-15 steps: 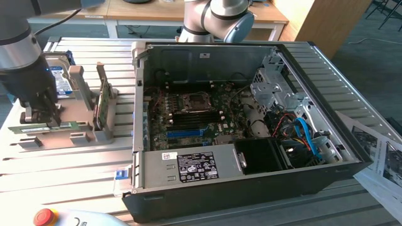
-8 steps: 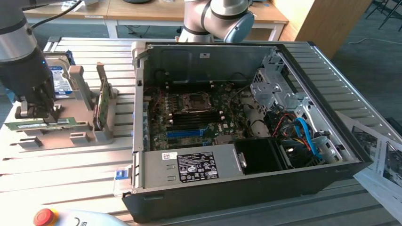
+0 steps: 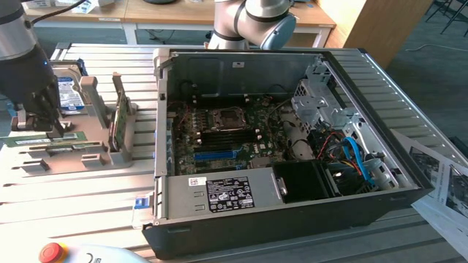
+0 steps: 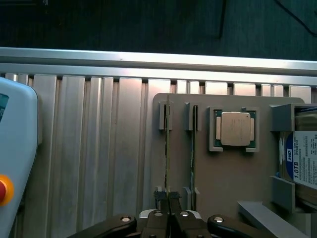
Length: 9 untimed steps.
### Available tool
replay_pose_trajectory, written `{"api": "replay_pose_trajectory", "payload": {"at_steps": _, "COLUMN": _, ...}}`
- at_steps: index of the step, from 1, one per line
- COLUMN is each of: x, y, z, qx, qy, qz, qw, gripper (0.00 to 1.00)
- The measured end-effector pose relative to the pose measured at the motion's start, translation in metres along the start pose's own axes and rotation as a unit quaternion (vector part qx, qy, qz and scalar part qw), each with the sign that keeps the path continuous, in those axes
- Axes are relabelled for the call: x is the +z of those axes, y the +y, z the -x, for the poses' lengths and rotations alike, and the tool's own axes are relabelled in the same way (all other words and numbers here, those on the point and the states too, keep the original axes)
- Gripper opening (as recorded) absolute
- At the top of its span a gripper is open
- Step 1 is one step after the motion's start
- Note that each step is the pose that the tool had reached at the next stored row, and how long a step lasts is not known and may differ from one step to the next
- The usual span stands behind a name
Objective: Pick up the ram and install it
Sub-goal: 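Pick up the ram and move it above insertion slot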
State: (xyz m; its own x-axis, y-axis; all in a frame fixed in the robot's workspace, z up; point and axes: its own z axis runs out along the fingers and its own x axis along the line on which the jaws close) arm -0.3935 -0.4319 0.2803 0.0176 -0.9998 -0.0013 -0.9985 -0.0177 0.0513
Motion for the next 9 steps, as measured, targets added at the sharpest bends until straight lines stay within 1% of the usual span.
{"api": "replay_pose_trajectory", "payload": {"at_steps": 3, "x": -0.0066, "y": 0.0003, "z": 0.000, "qx": 0.000, "qy": 0.0008, "qz": 0.0000, "qw": 1.0000, "gripper": 0.12}}
{"api": "replay_pose_trajectory", "payload": {"at_steps": 5, "x": -0.0110, "y": 0.0005, "z": 0.000, "qx": 0.000, "qy": 0.0022, "qz": 0.0000, "qw": 1.0000, "gripper": 0.12}}
{"api": "replay_pose_trajectory", "payload": {"at_steps": 9, "x": -0.0195, "y": 0.0010, "z": 0.000, "qx": 0.001, "qy": 0.0039, "qz": 0.0000, "qw": 1.0000, "gripper": 0.12}}
